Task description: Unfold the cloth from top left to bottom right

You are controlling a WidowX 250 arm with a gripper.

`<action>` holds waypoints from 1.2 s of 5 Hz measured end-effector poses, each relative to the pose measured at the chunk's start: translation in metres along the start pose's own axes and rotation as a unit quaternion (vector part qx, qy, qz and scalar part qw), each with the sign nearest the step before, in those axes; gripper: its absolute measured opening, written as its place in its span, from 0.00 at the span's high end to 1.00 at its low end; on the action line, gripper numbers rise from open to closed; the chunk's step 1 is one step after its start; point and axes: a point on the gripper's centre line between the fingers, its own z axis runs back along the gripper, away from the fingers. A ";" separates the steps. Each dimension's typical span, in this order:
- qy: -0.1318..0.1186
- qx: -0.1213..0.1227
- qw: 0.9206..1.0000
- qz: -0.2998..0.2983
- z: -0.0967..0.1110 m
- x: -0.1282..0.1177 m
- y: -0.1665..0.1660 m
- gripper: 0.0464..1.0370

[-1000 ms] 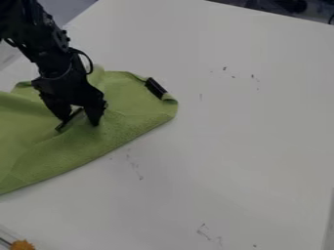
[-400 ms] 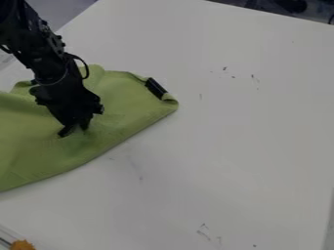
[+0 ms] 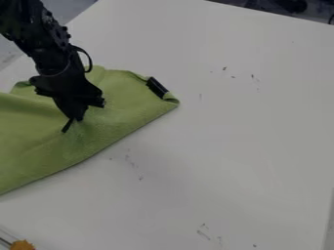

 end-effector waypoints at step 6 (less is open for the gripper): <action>0.010 -0.067 0.995 0.068 0.013 -0.053 -0.052 0.81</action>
